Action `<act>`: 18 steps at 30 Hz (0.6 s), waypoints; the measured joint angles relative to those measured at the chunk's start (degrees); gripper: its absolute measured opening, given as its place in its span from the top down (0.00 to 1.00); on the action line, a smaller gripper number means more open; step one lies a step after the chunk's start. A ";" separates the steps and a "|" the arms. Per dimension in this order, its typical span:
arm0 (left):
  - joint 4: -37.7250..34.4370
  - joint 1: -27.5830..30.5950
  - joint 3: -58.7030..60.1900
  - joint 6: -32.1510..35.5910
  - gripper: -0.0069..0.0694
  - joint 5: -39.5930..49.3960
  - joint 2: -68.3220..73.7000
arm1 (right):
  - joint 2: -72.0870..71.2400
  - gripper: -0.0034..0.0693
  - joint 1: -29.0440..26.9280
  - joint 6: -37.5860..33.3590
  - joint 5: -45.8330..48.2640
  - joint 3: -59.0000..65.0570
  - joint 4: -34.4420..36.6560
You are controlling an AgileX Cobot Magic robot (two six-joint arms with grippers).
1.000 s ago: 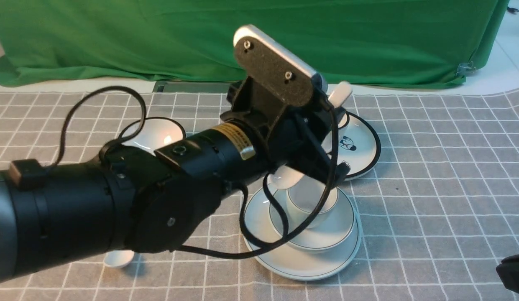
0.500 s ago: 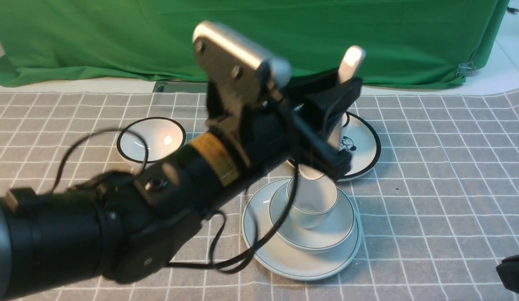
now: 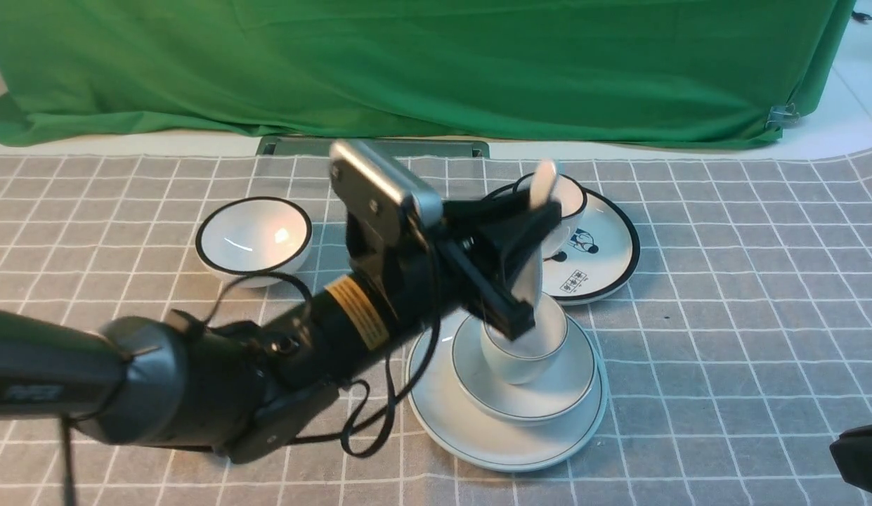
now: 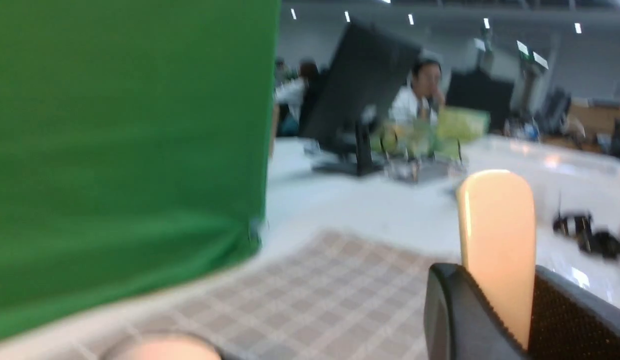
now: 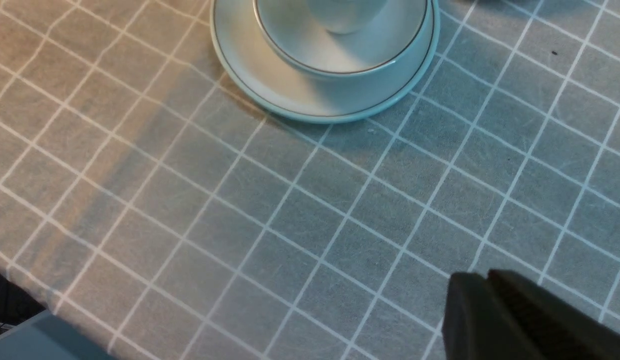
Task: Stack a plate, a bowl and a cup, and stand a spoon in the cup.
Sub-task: Use the left arm to put the blue soup spoon into the blue teacup in the middle
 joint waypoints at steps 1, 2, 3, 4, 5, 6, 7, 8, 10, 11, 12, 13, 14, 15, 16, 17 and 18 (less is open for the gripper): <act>0.72 0.00 -0.52 0.00 0.76 0.00 1.13 | 0.00 0.86 0.00 0.00 0.00 0.00 0.00; 1.28 0.00 -1.19 -0.07 0.76 -0.05 1.65 | 0.00 0.86 0.00 0.00 0.00 0.00 0.00; 1.56 0.00 -1.99 -0.07 0.76 -0.12 2.34 | 0.00 0.86 0.00 0.00 -0.06 0.00 0.00; 1.57 0.00 -2.35 -0.07 0.76 -0.12 2.45 | 0.00 0.86 0.00 0.00 -0.06 0.00 0.00; 1.71 0.00 -3.57 -0.07 0.76 -0.17 3.07 | 0.00 0.86 0.00 0.00 -0.06 0.00 0.00; 1.71 0.00 -4.50 -0.07 0.76 -0.31 3.47 | 0.00 0.86 0.00 0.00 -0.12 0.00 0.00; 1.71 0.00 -5.18 -0.07 0.76 -0.45 3.84 | 0.00 0.86 0.00 0.00 -0.16 0.00 0.00; 1.71 0.00 -5.27 -0.07 0.76 -0.54 3.88 | 0.00 0.86 0.00 0.00 -0.16 0.00 0.00; 1.66 0.00 -5.97 0.12 0.76 -0.95 4.45 | 0.00 0.86 0.00 0.14 -0.16 0.00 0.00; 1.65 0.00 -5.98 0.12 0.76 -1.01 4.58 | 0.00 0.86 0.00 0.14 -0.16 0.00 0.00; 1.43 0.00 -6.12 0.16 0.76 -1.07 4.96 | 0.00 0.86 0.00 0.17 -0.16 0.00 0.00; 0.69 0.00 -6.19 0.16 0.76 -1.07 5.66 | 0.00 0.86 0.00 0.17 -0.16 0.00 0.00; 0.12 0.00 -6.19 0.16 0.76 -1.02 6.29 | 0.00 0.86 0.00 0.17 -0.16 0.00 0.00; -0.65 0.00 -6.19 0.16 0.76 -1.02 7.06 | 0.00 0.86 0.00 0.17 -0.16 0.00 0.00; -0.77 0.00 -6.19 0.16 0.76 -1.02 7.34 | 0.00 0.86 0.00 0.17 -0.16 0.00 0.00; -1.72 0.00 -6.23 0.24 0.76 -1.02 8.24 | 0.00 0.86 0.00 0.17 -0.16 0.00 0.00; -1.81 0.00 -6.23 0.30 0.76 -1.02 8.43 | 0.00 0.86 0.00 0.17 -0.16 0.00 0.00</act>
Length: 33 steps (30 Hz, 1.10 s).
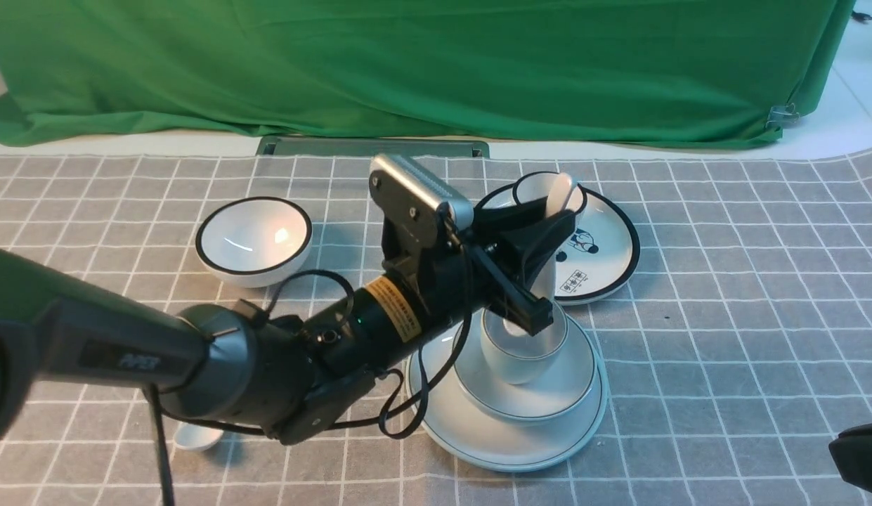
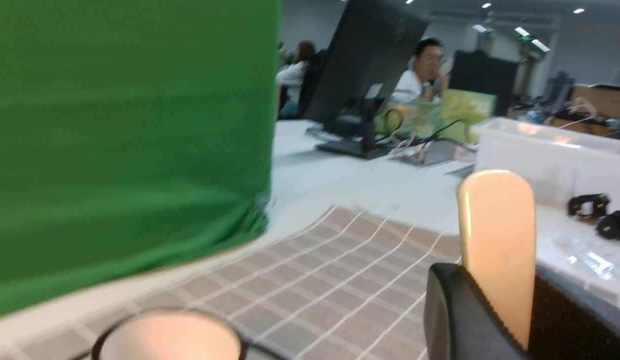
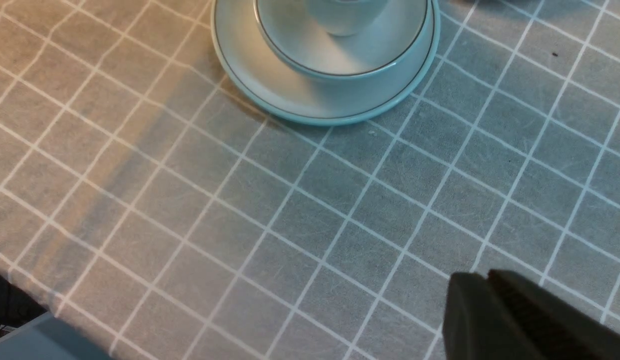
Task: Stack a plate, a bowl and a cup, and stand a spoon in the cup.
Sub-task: Use the left arm to put the blue soup spoon into the blue teacup in the middle
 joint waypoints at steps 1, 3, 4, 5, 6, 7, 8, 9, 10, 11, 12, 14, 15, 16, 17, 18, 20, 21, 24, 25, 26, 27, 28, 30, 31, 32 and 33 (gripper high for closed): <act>-0.50 0.00 0.00 0.15 0.76 0.05 0.50 | 0.00 0.86 0.00 0.00 0.00 0.00 0.01; -0.82 0.06 0.00 0.96 0.76 0.05 1.11 | 0.00 0.86 0.00 0.00 0.00 0.00 0.01; -0.82 0.06 0.00 1.87 0.76 0.05 1.43 | 0.00 0.86 0.00 0.00 0.00 0.00 0.01; -0.82 0.06 0.00 2.57 0.76 0.00 1.84 | 0.00 0.86 0.00 0.00 0.00 0.00 0.01; -0.82 0.06 0.00 2.79 0.76 0.00 2.04 | 0.00 0.86 0.00 0.00 0.00 0.00 0.01; -0.82 0.06 0.00 3.06 0.76 0.05 2.28 | 0.00 0.86 0.00 0.00 0.00 0.00 0.01; -0.61 0.06 0.00 3.29 0.76 0.05 2.50 | 0.00 0.86 0.00 0.00 0.00 0.00 0.01; -0.49 0.06 0.00 3.34 0.76 0.05 2.63 | 0.00 0.86 0.00 0.00 0.00 0.00 0.01; -0.15 0.06 0.00 3.34 0.76 0.05 2.79 | 0.00 0.86 0.00 0.00 0.00 0.00 0.01; 0.13 0.06 0.00 3.34 0.76 0.05 2.84 | 0.00 0.86 0.00 0.00 0.00 0.00 0.01; 0.21 0.06 0.00 3.34 0.76 0.05 2.84 | 0.00 0.86 0.00 0.00 0.00 0.00 0.01; 1.04 0.06 0.00 3.49 0.73 0.05 2.86 | 0.00 0.86 0.00 0.00 0.00 0.00 0.01; 1.23 0.06 0.00 3.51 0.72 0.05 2.86 | 0.00 0.86 0.00 0.00 0.00 0.00 0.01; 1.40 0.06 0.00 3.51 0.70 0.05 2.86 | 0.00 0.86 0.00 0.00 0.00 0.00 0.01; 1.40 0.06 0.00 3.51 0.66 0.05 2.86 | 0.00 0.86 0.00 0.00 0.00 0.00 0.01; 1.40 0.06 0.00 3.51 0.62 -0.01 2.86 | 0.00 0.86 0.00 0.00 0.00 0.00 0.01; 1.40 0.06 0.00 3.51 0.55 -0.01 2.86 | 0.00 0.86 0.00 0.00 0.00 0.00 0.01; 1.40 0.06 0.00 3.51 0.51 -0.01 2.86 | 0.00 0.86 0.00 0.00 0.00 0.00 0.01; 1.40 0.06 0.00 3.51 0.41 -0.01 2.86 | 0.00 0.86 0.00 0.00 0.00 0.00 0.01; 1.40 0.06 0.00 3.56 0.40 -0.01 2.86 | 0.00 0.86 0.00 0.00 0.00 0.00 0.01; 1.40 0.17 0.23 3.56 0.34 -0.01 2.75 | 0.00 0.86 0.00 0.00 0.00 0.00 0.01; 1.45 0.29 0.85 3.56 0.31 0.05 2.09 | 0.00 0.86 0.00 0.00 0.00 0.00 0.01; 1.45 0.38 1.14 3.56 0.31 0.05 1.96 | 0.00 0.86 0.00 0.00 0.00 0.00 0.01; 1.40 1.04 3.21 3.56 0.27 0.05 -0.66 | 0.00 0.86 0.00 0.00 0.22 -0.45 0.01; 1.40 1.35 3.99 3.56 0.26 0.39 -2.31 | 0.00 0.86 0.00 0.00 0.27 -0.84 0.01; 1.40 1.63 4.76 3.51 0.27 1.19 -3.47 | 0.00 0.86 0.00 0.00 0.33 -1.35 0.01; 1.40 2.11 6.34 3.27 0.30 4.47 -7.17 | 0.00 0.86 0.00 -0.06 0.38 -2.45 0.01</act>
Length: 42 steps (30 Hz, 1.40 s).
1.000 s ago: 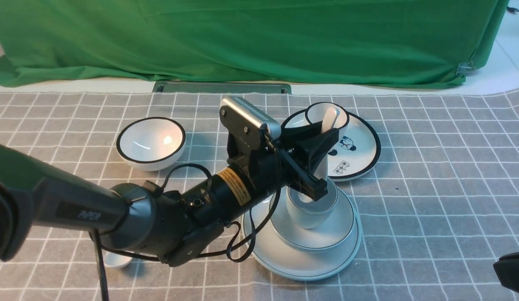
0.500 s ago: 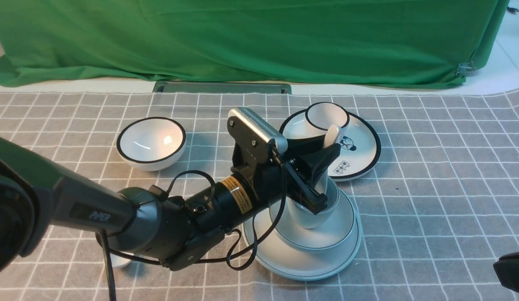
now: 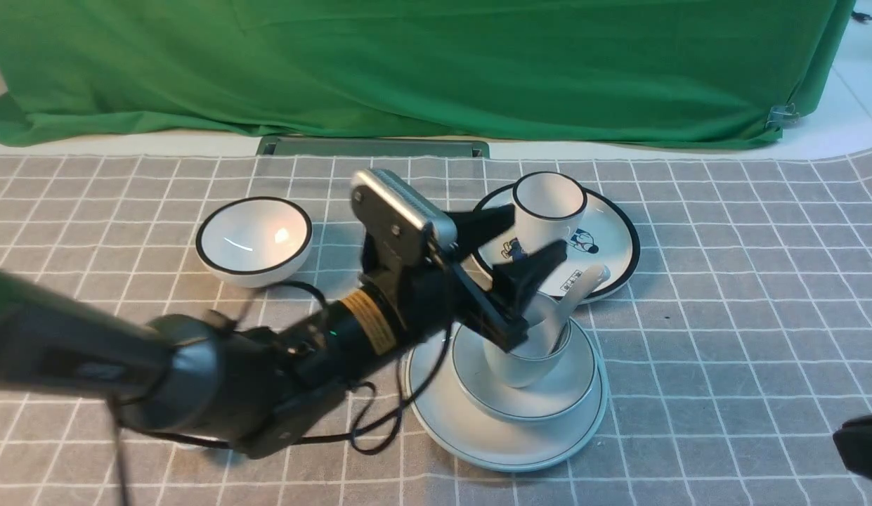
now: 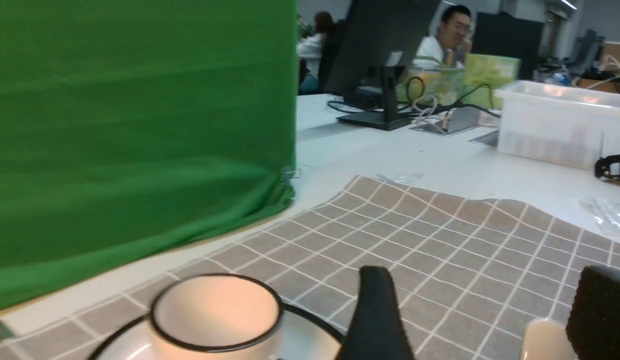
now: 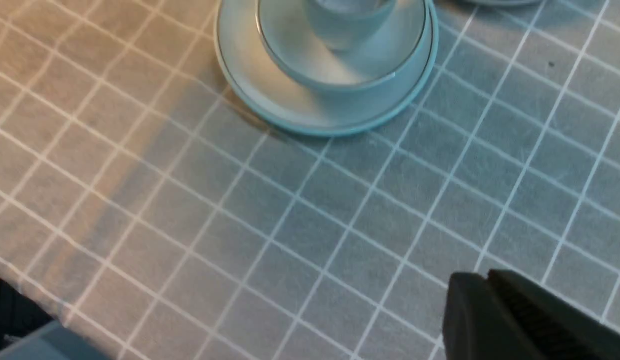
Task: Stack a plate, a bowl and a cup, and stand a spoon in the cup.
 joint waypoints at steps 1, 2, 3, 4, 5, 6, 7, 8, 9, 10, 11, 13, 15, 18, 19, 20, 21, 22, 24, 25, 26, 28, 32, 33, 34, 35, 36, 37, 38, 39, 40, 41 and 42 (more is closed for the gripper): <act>0.00 0.00 0.01 -0.07 0.30 0.00 -0.52 | 0.00 0.86 0.00 -0.10 0.00 -0.38 0.00; 0.00 0.07 1.19 -0.27 0.37 4.99 -4.50 | 0.00 0.86 0.00 -0.48 0.00 -1.92 0.00; 0.00 0.13 1.85 -0.41 0.42 9.64 -7.65 | 0.00 0.86 0.00 -0.69 0.00 -2.69 0.00; 0.52 0.13 2.57 -1.01 0.52 16.98 -11.73 | 0.00 0.86 0.00 -1.30 -0.07 -3.71 0.00; 0.62 0.13 2.67 -1.25 0.54 18.08 -13.16 | 0.00 0.86 0.00 -1.55 -0.07 -4.00 0.00; 1.55 0.07 3.13 -3.34 0.63 24.74 -17.76 | 0.00 0.86 0.00 -1.89 -0.19 -4.56 -0.06; 2.86 0.07 3.52 -5.84 0.73 31.18 -21.81 | 0.00 0.86 0.00 -2.20 -0.19 -4.90 -0.06; 3.54 0.07 3.68 -8.17 0.77 34.41 -25.16 | 0.00 0.86 0.00 -2.54 -0.10 -5.04 -0.06; 4.62 0.07 4.04 -10.51 0.82 39.55 -28.62 | 0.00 0.86 0.00 -2.83 0.13 -5.04 -0.06; 5.14 0.07 4.25 -12.75 0.85 42.65 -32.14 | 0.00 0.86 0.00 -3.34 0.87 -5.04 -0.06; 5.99 0.07 5.02 -15.43 0.88 49.09 -37.31 | -0.08 0.86 0.00 -3.47 2.09 -4.89 -0.06; 6.10 0.07 6.51 -17.30 0.89 54.46 -45.11 | -0.62 0.88 0.00 -3.58 3.12 -4.31 -0.06; 6.16 0.07 10.26 -17.48 0.90 58.18 -54.41 | -2.32 0.92 0.00 -3.58 3.86 -2.33 -0.06; 4.38 0.07 16.18 -17.80 0.90 59.11 -66.07 | -5.12 0.93 0.00 -3.58 3.16 0.48 -0.06; 3.71 0.07 17.83 -17.83 0.90 59.24 -68.00 | -5.79 0.93 0.00 -3.52 2.76 1.19 -0.06; 2.99 0.07 19.49 -17.83 0.90 59.40 -70.98 | -6.38 0.93 0.00 -3.40 2.36 1.98 -0.06; 2.58 0.07 21.09 -17.83 0.90 59.67 -73.18 | -6.97 0.93 0.00 -3.10 2.07 2.57 -0.06; 2.52 0.07 22.28 -17.83 0.90 59.67 -74.21 | -7.17 0.93 0.00 -2.93 1.97 2.63 -0.06; 2.51 0.07 26.38 -16.55 0.90 60.01 -80.01 | -7.72 0.92 0.00 -0.58 1.69 3.09 0.00; 2.51 0.07 27.78 -15.88 0.90 60.13 -81.74 | -7.83 0.92 0.00 0.36 1.34 3.09 0.00; 2.51 0.07 29.03 -15.20 0.90 60.24 -82.93 | -7.83 0.92 0.00 0.98 1.03 3.09 -0.06; 2.51 0.07 30.92 -14.44 0.90 60.29 -84.88 | -7.83 0.91 0.00 1.63 0.13 3.09 0.01; 2.51 0.07 34.34 -13.92 0.89 60.34 -85.74 | -7.83 0.88 0.00 1.84 -0.26 3.09 0.01; 2.51 0.07 35.31 -13.77 0.89 60.34 -85.79 | -7.83 0.88 0.00 1.84 -0.36 3.09 -0.05; 2.51 0.07 36.11 -13.78 0.89 60.34 -85.79 | -7.83 0.87 0.00 1.84 -0.37 3.09 -0.05; 2.51 0.07 36.87 -13.78 0.89 60.34 -85.79 | -7.83 0.87 0.00 2.04 -0.37 3.09 -0.05; 2.51 0.07 37.03 -13.78 0.89 60.34 -85.79 | -7.83 0.87 0.00 2.04 -0.37 3.09 -0.05; 2.51 0.07 37.96 -13.78 0.89 60.34 -85.79 | -7.83 0.86 0.00 2.16 -0.37 3.09 0.01; 2.51 0.07 38.96 -13.78 0.89 60.34 -85.79 | -7.93 0.86 0.06 2.23 -0.37 3.09 -0.06; 2.51 0.07 39.51 -13.78 0.89 60.34 -85.79 | -7.95 0.86 0.29 2.28 -0.37 3.09 -0.06; 2.51 0.07 40.29 -13.78 0.89 60.34 -85.79 | -8.01 0.86 0.37 2.28 -0.37 3.09 -0.06; 2.51 0.07 41.04 -13.78 0.89 60.34 -85.79 | -8.01 0.85 0.13 2.28 -0.37 3.11 0.02; 2.51 0.07 41.27 -13.78 0.89 60.34 -85.79 | -8.01 0.85 0.04 2.28 -0.37 3.11 0.02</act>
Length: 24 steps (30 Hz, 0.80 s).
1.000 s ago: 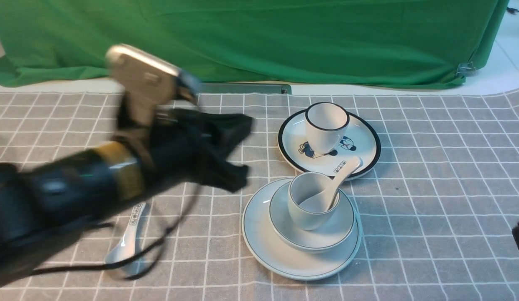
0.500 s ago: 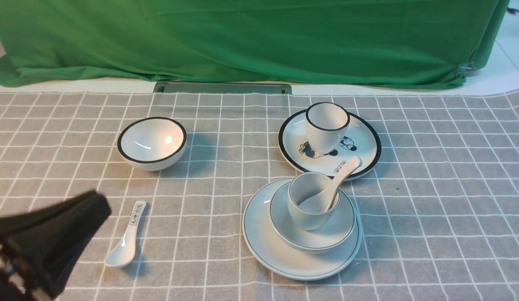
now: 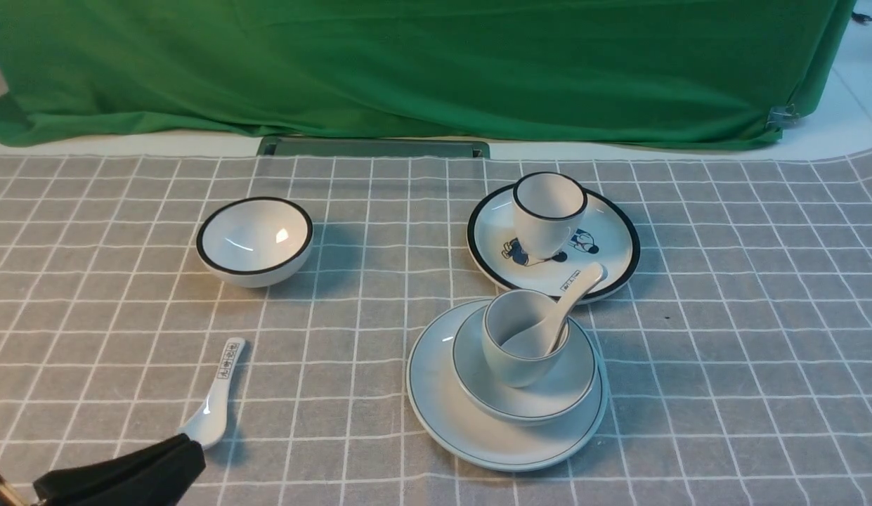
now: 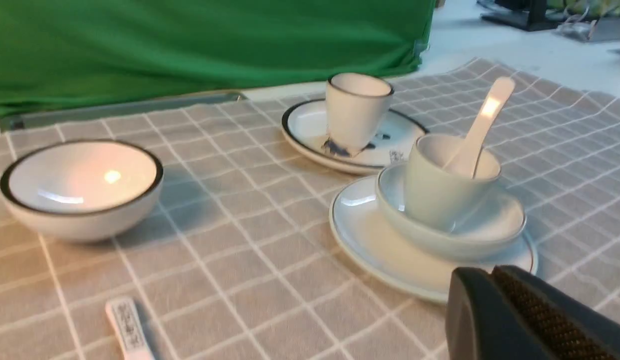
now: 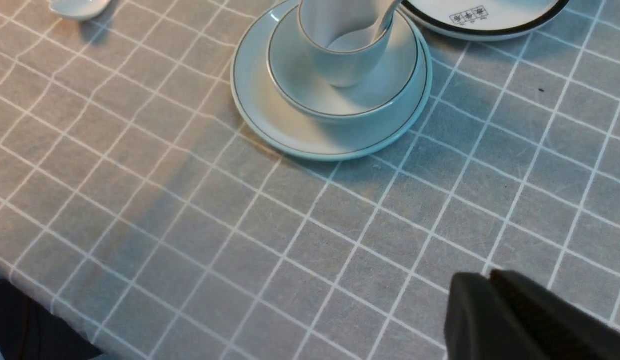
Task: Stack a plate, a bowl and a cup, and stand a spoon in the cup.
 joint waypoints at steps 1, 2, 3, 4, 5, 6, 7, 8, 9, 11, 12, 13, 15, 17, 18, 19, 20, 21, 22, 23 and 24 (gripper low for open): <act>0.00 0.00 0.63 0.00 0.89 -0.06 0.00 | -0.12 0.85 -1.32 0.14 0.00 0.05 0.21; 0.00 0.00 1.25 0.00 0.89 -0.06 0.00 | -0.61 0.84 -3.05 0.14 0.00 0.11 0.44; 0.00 0.00 1.77 0.00 0.89 -0.06 -0.01 | -1.30 0.84 -6.04 0.19 -0.06 0.11 0.60; 0.00 0.00 2.52 0.00 0.89 -0.06 -0.01 | -2.23 0.83 -9.81 0.19 -0.25 0.11 0.64; 0.00 0.00 2.99 0.00 0.89 0.01 -0.01 | -3.53 0.84 -14.09 -0.43 -0.99 0.33 0.80; 0.00 0.00 3.17 0.00 0.89 -0.06 -0.01 | -5.33 0.85 -18.64 -2.89 -2.97 1.17 1.32; 0.00 0.00 3.30 0.00 0.89 -0.06 -0.01 | -6.81 0.87 -21.76 -5.68 -5.09 2.19 2.12; 0.00 0.00 3.30 0.00 0.89 -0.06 -0.01 | -8.45 0.89 -24.84 -10.07 -7.82 3.67 3.24; -0.04 0.00 3.30 0.00 0.89 -0.12 -0.01 | -10.78 0.91 -28.63 -14.99 -11.82 6.18 5.35; -0.04 0.00 3.31 0.00 0.89 -0.43 -0.01 | -15.91 0.93 -35.74 -23.65 -19.84 12.98 10.83; -0.04 0.00 3.36 0.00 0.89 -0.59 -0.01 | -18.11 0.93 -38.87 -25.93 -23.14 16.95 13.33; -0.04 0.00 3.36 0.00 0.89 -0.74 -0.01 | -20.29 0.93 -40.58 -27.19 -24.83 19.40 14.54; -0.04 0.00 3.36 0.00 0.89 -0.93 -0.01 | -24.08 0.93 -44.26 -29.27 -27.96 25.24 16.24; -0.04 0.00 3.36 0.00 0.89 -0.93 -0.01 | -27.54 0.93 -46.36 -30.12 -30.79 30.93 17.09; -0.04 0.00 3.36 0.00 0.89 -0.94 -0.01 | -29.21 0.93 -46.98 -30.37 -31.83 34.02 17.41; -0.04 0.00 3.36 0.00 0.89 -1.00 -0.01 | -30.70 0.93 -47.68 -30.76 -33.11 36.91 17.61; -0.04 0.00 3.36 0.00 0.89 -1.00 -0.01 | -32.91 0.93 -48.06 -30.99 -35.37 41.54 17.79; -0.04 0.00 3.36 0.00 0.89 -1.06 -0.01 | -33.91 0.93 -48.13 -31.11 -36.74 43.83 17.79; -0.04 0.00 3.36 0.00 0.89 -1.06 -0.01 | -34.51 0.93 -48.21 -31.21 -37.73 45.56 17.87; -0.04 0.00 3.36 0.00 0.89 -1.36 -0.07 | -34.91 0.93 -48.22 -31.21 -38.00 46.68 17.73; -0.04 0.00 3.36 0.00 0.89 -1.37 -0.07 | -35.06 0.93 -48.22 -31.27 -37.88 47.15 17.41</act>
